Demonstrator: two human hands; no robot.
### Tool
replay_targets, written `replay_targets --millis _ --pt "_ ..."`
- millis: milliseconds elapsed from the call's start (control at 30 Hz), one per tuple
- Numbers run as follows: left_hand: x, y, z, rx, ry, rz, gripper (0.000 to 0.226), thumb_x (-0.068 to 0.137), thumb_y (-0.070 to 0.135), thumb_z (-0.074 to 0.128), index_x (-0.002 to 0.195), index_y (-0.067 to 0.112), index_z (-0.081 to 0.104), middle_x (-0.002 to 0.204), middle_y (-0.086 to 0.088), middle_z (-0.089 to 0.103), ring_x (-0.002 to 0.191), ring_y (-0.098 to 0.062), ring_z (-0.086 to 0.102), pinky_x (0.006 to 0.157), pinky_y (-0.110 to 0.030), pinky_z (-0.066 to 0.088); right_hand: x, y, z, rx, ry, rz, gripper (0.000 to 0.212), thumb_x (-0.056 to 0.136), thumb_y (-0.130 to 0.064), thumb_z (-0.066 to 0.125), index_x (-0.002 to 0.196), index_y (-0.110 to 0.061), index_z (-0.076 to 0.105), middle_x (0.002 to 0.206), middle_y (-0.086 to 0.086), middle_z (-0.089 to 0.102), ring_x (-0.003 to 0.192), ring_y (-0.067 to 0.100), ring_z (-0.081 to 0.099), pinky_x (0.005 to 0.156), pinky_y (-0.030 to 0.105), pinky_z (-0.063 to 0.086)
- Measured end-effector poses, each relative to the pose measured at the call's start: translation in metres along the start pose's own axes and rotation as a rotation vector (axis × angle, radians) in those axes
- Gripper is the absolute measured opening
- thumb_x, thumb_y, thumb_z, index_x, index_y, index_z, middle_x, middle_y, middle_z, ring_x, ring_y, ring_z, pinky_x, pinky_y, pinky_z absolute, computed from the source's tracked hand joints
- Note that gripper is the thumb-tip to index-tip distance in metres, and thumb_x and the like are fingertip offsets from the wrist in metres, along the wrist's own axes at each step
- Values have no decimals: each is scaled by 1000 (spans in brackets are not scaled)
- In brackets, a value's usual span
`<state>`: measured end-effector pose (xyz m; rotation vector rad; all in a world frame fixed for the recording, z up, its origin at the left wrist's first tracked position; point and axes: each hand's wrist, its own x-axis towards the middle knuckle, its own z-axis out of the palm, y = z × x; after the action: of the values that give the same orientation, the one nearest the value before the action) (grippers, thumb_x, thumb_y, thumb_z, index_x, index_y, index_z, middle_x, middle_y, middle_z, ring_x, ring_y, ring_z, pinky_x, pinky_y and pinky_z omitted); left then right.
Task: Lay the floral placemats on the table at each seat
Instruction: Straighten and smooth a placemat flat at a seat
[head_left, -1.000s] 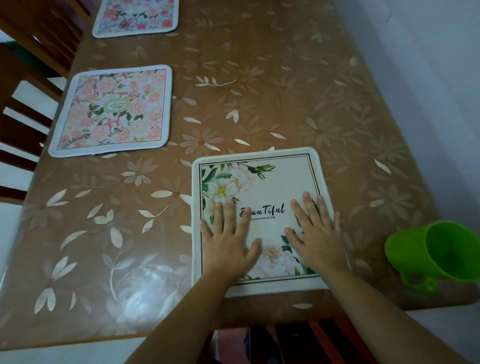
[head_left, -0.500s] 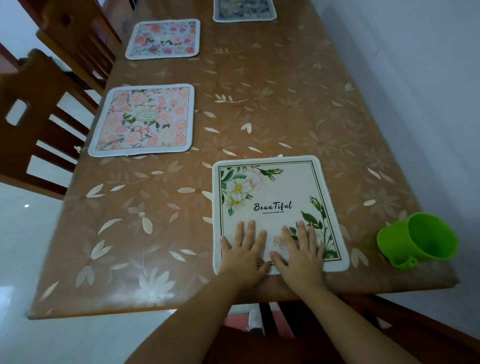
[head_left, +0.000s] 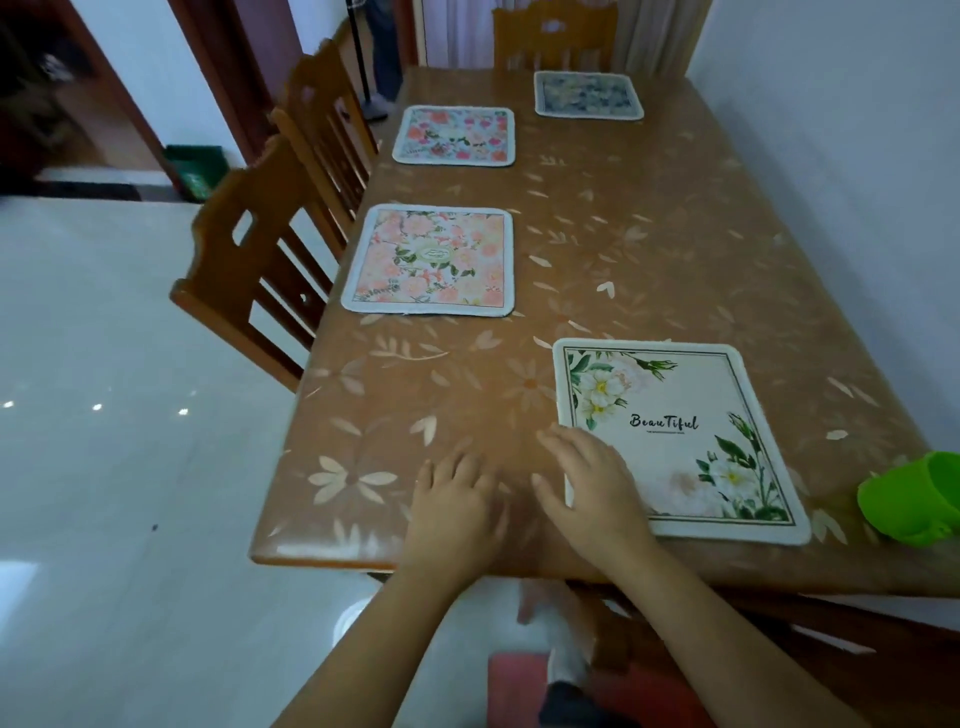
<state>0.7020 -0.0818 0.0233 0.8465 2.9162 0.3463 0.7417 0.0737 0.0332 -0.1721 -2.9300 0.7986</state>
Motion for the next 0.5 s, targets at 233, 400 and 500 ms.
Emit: replay_targets --millis 233,400,500 --pt "-64 -86 -51 -41 236 -19 38 63 13 75 99 4 65 104 -15 67 101 -35 60 81 -53 48 3 -118 40 -12 0 -89 43 85 -28 56 126 -19 48 135 4 49 128 24 39 106 45 32" --pt "-91 -137 -66 -55 300 -110 41 69 14 72 107 4 63 109 -16 66 104 -35 58 85 -52 45 9 -174 71 -75 -74 -130 43 88 -30 50 129 -23 44 139 1 44 129 19 35 108 42 28" --pt "-93 -162 -73 -88 314 -167 38 76 18 66 112 5 60 115 -17 63 110 -35 54 89 -53 42 21 -202 88 -94 -115 -161 43 89 -31 49 131 -23 41 142 0 41 131 19 32 109 42 28"
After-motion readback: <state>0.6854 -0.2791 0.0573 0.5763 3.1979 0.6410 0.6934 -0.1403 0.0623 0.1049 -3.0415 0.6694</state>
